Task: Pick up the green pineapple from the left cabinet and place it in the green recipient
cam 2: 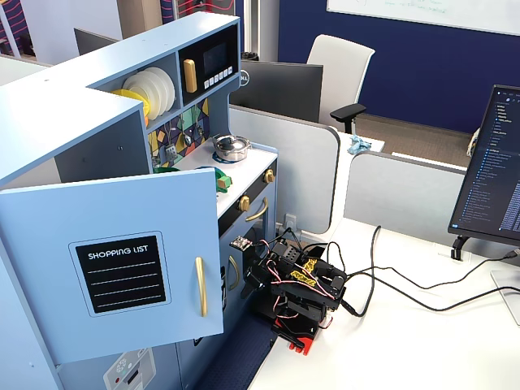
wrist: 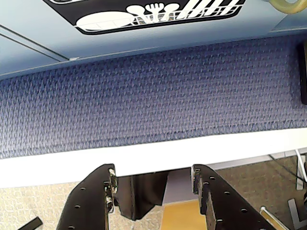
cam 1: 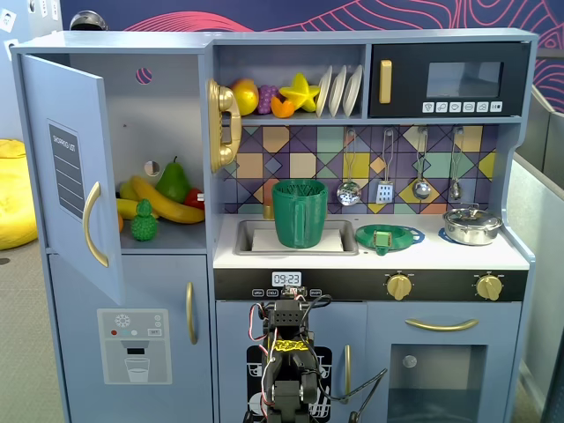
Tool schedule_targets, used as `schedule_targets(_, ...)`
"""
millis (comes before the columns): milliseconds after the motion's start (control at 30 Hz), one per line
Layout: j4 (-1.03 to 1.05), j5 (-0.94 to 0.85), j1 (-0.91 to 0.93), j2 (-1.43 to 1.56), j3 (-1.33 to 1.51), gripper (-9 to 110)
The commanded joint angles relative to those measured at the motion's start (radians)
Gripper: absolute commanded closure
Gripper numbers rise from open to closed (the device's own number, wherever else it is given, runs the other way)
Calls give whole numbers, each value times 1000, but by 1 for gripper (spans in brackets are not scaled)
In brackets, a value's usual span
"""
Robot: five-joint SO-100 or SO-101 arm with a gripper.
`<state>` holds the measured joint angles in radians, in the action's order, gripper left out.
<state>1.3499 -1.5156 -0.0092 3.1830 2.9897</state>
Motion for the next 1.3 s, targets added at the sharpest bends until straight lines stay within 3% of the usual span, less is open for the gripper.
schedule_targets(0, 181, 15, 57, -5, 8, 101)
schedule_targets(367, 156, -3, 21, -5, 8, 101)
schedule_targets(467, -38, -32, -83, -8, 3, 101)
schedule_targets(567, -468, -32, -288, -71, -46, 101)
schedule_targets(700, -816, -81, -581, -225, -242, 100)
schedule_targets(800, -916, -140, -684, -353, -426, 94)
schedule_targets(933, -902, -233, -684, -505, -637, 82)
schedule_targets(1133, -922, -164, -676, -623, -792, 71)
schedule_targets(1267, -1098, -127, -673, -704, -801, 65)
